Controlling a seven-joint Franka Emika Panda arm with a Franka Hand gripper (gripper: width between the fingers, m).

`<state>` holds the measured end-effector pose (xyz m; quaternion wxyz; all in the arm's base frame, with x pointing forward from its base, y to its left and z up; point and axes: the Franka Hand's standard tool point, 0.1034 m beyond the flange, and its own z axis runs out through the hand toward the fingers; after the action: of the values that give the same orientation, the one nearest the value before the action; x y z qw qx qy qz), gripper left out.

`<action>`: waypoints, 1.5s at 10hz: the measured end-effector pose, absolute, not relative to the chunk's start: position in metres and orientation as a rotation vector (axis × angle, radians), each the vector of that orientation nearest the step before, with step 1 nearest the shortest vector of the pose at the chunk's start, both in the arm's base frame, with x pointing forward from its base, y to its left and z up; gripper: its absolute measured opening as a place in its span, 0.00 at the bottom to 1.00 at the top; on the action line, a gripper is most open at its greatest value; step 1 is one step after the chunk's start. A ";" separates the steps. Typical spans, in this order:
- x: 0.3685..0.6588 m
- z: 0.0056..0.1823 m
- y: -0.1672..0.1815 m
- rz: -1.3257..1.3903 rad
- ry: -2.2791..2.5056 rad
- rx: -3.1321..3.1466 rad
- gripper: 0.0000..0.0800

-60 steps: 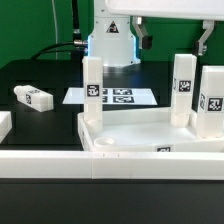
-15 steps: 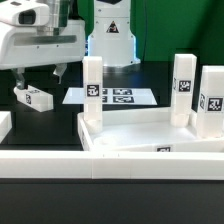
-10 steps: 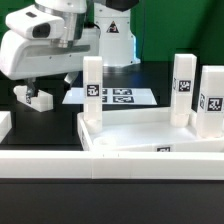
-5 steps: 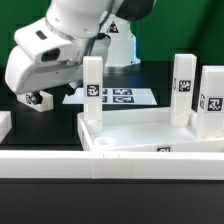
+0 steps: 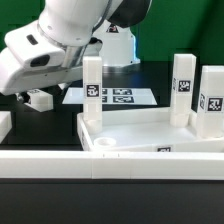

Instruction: Assemble desk

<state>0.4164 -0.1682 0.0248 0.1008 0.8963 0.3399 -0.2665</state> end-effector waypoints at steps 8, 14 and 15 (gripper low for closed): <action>0.407 0.027 -0.186 -0.976 0.810 2.591 0.81; 0.397 0.022 -0.201 -1.346 0.702 2.410 0.81; 0.397 0.022 -0.201 -1.348 0.701 2.411 0.81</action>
Offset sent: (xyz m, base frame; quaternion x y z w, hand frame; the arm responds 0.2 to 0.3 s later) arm -0.0007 -0.0514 0.0094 -0.0744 -0.0225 0.0490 0.9958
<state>0.3967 -0.2015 0.0224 0.1455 0.8369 0.2435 -0.4681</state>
